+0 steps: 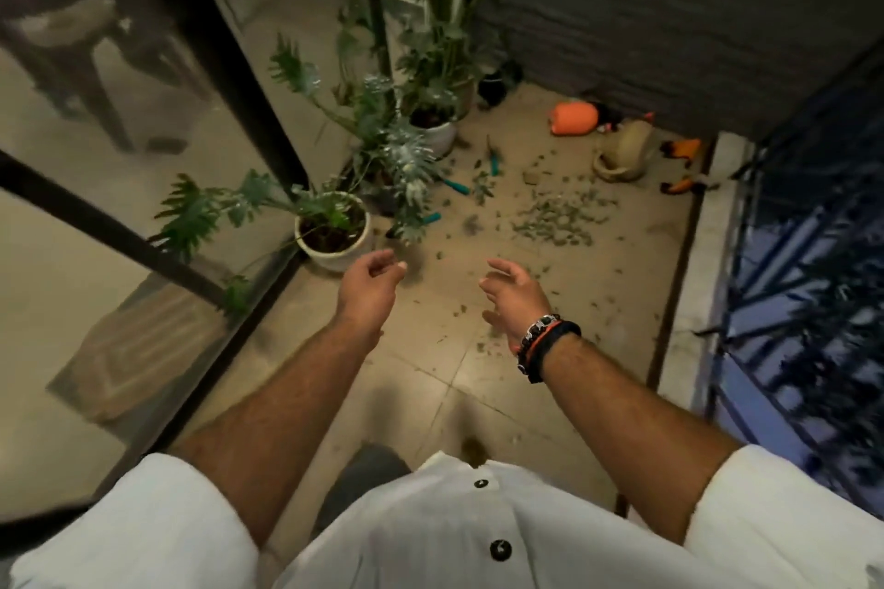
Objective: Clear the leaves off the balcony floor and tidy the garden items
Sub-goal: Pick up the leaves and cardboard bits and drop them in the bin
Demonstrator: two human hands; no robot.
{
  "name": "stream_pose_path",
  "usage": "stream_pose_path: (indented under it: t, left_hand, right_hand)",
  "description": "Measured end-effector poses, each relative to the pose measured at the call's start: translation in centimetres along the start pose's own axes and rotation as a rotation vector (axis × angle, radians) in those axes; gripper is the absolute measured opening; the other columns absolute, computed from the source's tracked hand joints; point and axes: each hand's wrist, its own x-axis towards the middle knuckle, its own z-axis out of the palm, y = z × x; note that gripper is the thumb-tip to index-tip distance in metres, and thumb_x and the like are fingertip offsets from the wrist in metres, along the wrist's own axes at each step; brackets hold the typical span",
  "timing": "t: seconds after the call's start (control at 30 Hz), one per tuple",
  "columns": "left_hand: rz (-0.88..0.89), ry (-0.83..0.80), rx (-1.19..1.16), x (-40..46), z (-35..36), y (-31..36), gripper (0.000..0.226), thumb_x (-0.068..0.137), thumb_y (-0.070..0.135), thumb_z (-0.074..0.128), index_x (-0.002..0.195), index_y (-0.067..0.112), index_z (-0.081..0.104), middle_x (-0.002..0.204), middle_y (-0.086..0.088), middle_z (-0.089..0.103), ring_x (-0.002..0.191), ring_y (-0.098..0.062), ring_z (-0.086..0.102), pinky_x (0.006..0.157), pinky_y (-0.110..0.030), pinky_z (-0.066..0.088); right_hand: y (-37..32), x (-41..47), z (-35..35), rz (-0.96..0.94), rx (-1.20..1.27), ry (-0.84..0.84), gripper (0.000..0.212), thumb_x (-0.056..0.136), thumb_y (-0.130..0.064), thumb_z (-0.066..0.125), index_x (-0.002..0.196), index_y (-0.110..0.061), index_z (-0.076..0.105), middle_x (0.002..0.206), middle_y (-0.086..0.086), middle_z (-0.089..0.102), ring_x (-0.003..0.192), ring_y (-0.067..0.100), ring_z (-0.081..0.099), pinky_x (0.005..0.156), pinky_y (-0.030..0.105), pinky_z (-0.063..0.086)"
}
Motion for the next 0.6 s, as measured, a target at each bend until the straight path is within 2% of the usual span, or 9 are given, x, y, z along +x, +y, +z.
stream_pose_path:
  t: [0.13,0.27,0.4,0.6]
  left_hand:
    - [0.035,-0.118,0.052,1.6,5.7,2.1,0.033,0.092,0.02,0.066,0.125,0.018,0.062,0.117,0.0,0.064,0.108,-0.017,0.06,0.101,-0.044,0.05]
    - [0.053,-0.181,0.095,4.5,10.3,4.4,0.027,0.092,0.02,0.067,0.119,0.02,0.064,0.114,0.002,0.065,0.107,-0.016,0.06,0.101,-0.044,0.049]
    - [0.065,-0.255,0.138,8.3,14.7,6.4,0.03,0.091,0.02,0.067,0.121,0.017,0.064,0.114,-0.003,0.067,0.104,-0.017,0.062,0.099,-0.044,0.051]
    - [0.106,-0.348,0.242,12.8,19.5,8.5,0.029,0.09,0.018,0.067,0.119,0.015,0.066,0.118,-0.006,0.067,0.11,-0.023,0.062,0.102,-0.048,0.049]
  right_hand:
    - [-1.2,2.4,-5.1,0.021,0.085,0.103,0.033,0.091,-0.012,0.057,0.119,-0.03,0.056,0.132,0.0,0.054,0.113,0.019,0.053,0.096,0.045,0.05]
    - [-2.3,4.8,-8.7,0.024,0.171,0.216,0.039,0.091,-0.011,0.055,0.126,-0.026,0.055,0.13,-0.001,0.055,0.109,0.018,0.054,0.097,0.047,0.05]
    - [-3.5,7.3,-11.9,0.043,0.255,0.361,0.036,0.09,-0.01,0.054,0.119,-0.03,0.057,0.127,-0.002,0.055,0.111,0.02,0.054,0.096,0.044,0.051]
    - [-5.2,10.4,-15.6,0.071,0.382,0.504,0.038,0.092,-0.009,0.052,0.125,-0.029,0.057,0.129,-0.001,0.055,0.114,0.018,0.054,0.094,0.041,0.052]
